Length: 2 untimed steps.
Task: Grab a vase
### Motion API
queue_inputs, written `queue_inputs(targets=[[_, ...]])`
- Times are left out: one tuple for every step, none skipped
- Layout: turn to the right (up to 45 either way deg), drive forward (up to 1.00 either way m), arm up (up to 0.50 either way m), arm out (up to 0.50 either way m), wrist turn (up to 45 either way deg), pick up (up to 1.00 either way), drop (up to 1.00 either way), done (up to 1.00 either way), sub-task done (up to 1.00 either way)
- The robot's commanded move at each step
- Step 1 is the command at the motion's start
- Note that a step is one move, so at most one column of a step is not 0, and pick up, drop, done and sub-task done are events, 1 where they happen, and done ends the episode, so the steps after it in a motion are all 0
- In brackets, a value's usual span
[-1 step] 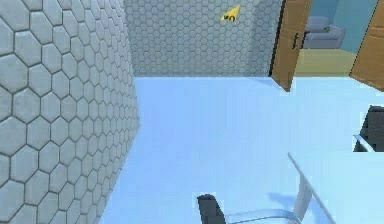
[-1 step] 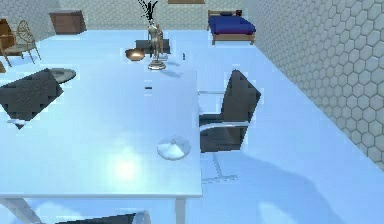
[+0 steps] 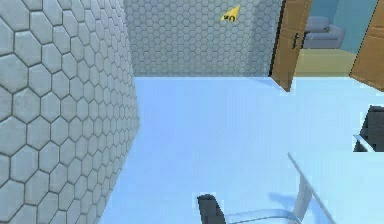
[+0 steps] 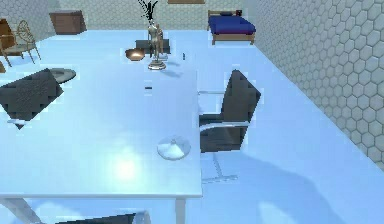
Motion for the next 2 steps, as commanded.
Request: queue_inputs(targets=[[0.0,0.0,0.38,0.0,0.0,0.0,0.0,0.0,0.0],[0.0,0.0,0.0,0.32,0.0,0.0,0.0,0.0,0.0]])
